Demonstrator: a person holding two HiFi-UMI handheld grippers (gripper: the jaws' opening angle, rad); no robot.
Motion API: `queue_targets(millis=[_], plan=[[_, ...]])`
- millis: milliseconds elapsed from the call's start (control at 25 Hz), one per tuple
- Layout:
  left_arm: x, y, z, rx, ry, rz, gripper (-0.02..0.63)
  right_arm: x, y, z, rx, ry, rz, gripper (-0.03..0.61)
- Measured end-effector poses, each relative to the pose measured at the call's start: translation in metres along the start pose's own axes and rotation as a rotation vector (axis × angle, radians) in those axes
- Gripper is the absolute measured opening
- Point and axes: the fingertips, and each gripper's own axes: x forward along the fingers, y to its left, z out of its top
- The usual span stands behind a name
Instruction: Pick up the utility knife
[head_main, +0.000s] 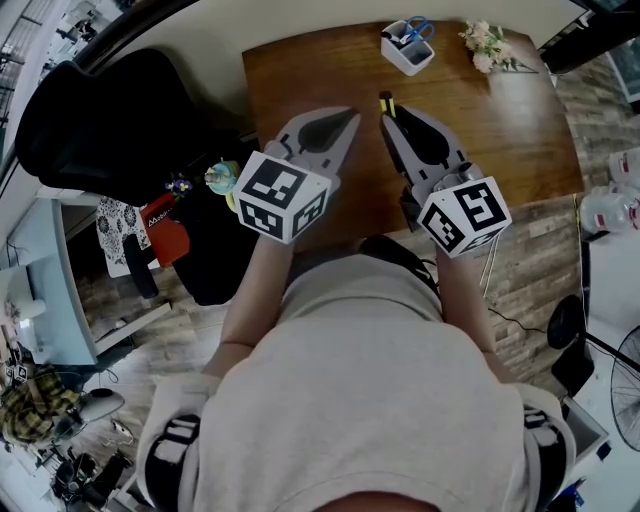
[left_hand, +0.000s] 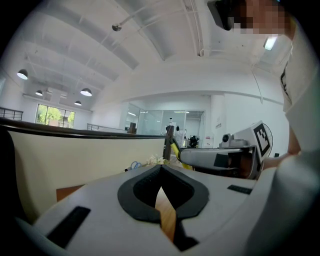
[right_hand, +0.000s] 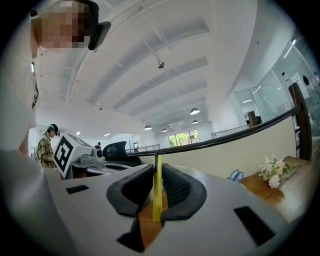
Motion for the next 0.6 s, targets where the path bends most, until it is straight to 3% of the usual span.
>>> queue_targets(millis=[600], plan=[[0.0038,0.0048,0.0,-0.022,-0.008,-0.021,0.015,0.0074,-0.0028,-0.0034,0.006,0.01,-0.013,0.072]])
